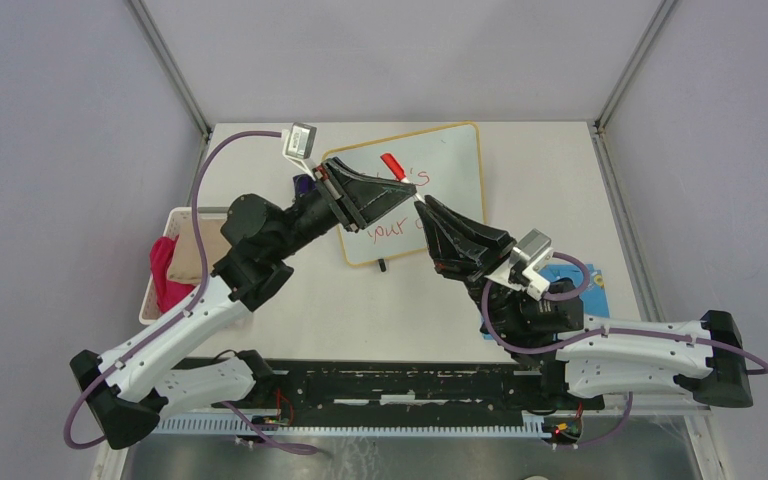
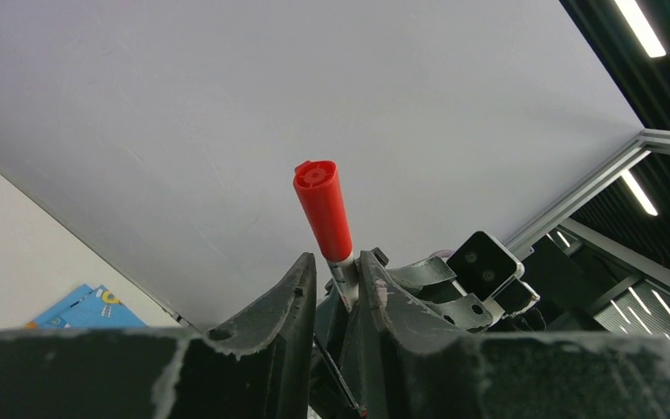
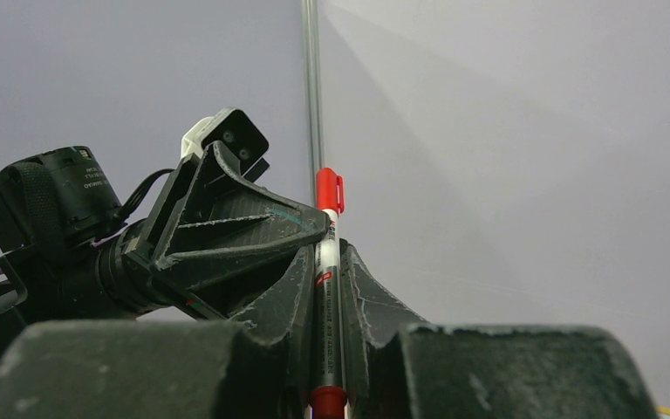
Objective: Write a sentence on the whiteboard
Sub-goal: Place the whiteboard marker at the center of the board.
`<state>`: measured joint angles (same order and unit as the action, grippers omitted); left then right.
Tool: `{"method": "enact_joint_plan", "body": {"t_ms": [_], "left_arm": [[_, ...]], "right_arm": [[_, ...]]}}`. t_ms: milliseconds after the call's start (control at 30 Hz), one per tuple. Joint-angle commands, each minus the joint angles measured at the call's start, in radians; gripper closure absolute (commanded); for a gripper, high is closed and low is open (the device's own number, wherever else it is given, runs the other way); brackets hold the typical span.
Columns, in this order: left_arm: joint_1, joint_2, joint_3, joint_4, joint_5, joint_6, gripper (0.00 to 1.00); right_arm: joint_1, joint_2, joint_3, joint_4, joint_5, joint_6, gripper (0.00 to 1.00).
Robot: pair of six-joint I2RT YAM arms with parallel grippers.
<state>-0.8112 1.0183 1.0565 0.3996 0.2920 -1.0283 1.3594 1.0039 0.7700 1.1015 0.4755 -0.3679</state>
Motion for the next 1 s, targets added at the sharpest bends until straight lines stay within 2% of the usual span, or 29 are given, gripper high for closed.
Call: {"method": "enact_joint_plan", "body": {"t_ms": [0, 67, 200, 267, 300, 400, 533, 700, 800, 967], "left_arm": [[-0.002, -0.001, 0.007, 0.048, 0.020, -0.009, 0.70], [-0.002, 0.003, 0.007, 0.050, 0.025, -0.009, 0.76], [-0.002, 0.006, 0.007, 0.050, 0.027, -0.008, 0.97], [-0.002, 0.002, 0.007, 0.043, 0.021, -0.002, 0.98], [-0.002, -0.001, 0.008, 0.031, 0.012, 0.005, 0.98], [-0.002, -0.020, 0.027, -0.055, -0.027, 0.057, 0.98], [0.000, -0.061, 0.065, -0.257, -0.133, 0.175, 0.98], [0.000, -0.121, 0.095, -0.526, -0.327, 0.333, 0.98], [0.000, -0.173, 0.061, -0.624, -0.432, 0.391, 0.98], [0.000, -0.249, -0.056, -0.743, -0.549, 0.382, 0.98]], "right_arm": [[0.003, -0.003, 0.009, 0.015, -0.010, 0.020, 1.00], [0.003, -0.003, 0.008, 0.013, -0.008, 0.020, 1.00], [0.002, -0.009, 0.004, 0.004, -0.017, 0.016, 1.00], [0.002, -0.019, 0.002, -0.024, -0.056, 0.005, 0.97], [0.003, -0.024, 0.003, -0.042, -0.073, -0.001, 0.91], [0.002, -0.050, 0.040, -0.180, -0.065, -0.001, 0.65], [0.002, -0.109, 0.057, -0.360, -0.019, 0.007, 0.47], [0.003, -0.236, 0.012, -0.604, 0.048, 0.024, 0.45], [0.003, -0.323, -0.051, -0.705, 0.155, 0.041, 0.45], [0.004, -0.395, -0.130, -0.819, 0.230, 0.118, 0.45]]}}
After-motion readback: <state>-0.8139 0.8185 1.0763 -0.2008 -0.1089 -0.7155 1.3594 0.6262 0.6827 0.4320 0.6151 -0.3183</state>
